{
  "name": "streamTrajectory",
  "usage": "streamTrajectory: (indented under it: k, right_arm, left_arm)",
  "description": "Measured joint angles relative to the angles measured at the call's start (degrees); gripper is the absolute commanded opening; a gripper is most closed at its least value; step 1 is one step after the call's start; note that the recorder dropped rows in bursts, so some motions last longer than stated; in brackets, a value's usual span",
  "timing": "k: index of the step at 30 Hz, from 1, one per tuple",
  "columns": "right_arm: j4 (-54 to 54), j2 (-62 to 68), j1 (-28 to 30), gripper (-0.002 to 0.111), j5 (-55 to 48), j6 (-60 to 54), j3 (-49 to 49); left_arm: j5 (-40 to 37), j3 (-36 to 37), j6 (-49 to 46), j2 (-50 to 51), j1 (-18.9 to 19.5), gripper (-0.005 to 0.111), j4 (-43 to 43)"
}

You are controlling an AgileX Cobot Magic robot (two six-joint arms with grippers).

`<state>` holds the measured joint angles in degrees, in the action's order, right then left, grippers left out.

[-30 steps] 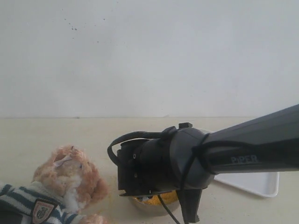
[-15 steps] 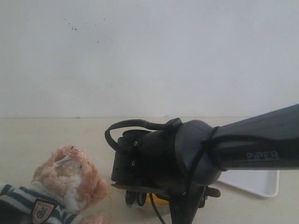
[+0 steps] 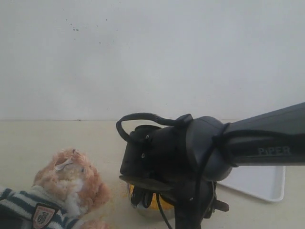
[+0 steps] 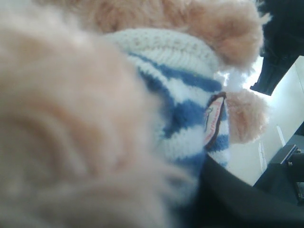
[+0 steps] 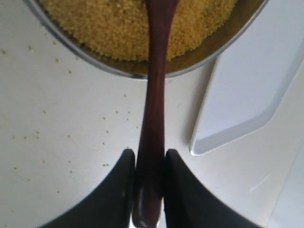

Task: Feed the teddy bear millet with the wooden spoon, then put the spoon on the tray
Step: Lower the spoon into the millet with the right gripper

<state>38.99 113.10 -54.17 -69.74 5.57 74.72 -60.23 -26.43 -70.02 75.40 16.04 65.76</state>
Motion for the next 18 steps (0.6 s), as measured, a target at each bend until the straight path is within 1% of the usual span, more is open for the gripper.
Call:
streamTrajectory:
  k: [10,18]
  right_arm:
    - [-4.8,-3.4,1.1,0.000,0.1,0.3,0.0]
    - [-10.6,-4.9,3.6,0.000,0.0,0.3,0.0]
  left_arm:
    - [0.0,0.0,0.0,0.0,0.0,0.004,0.0]
    - [0.0,0.0,0.0,0.0,0.0,0.004,0.0]
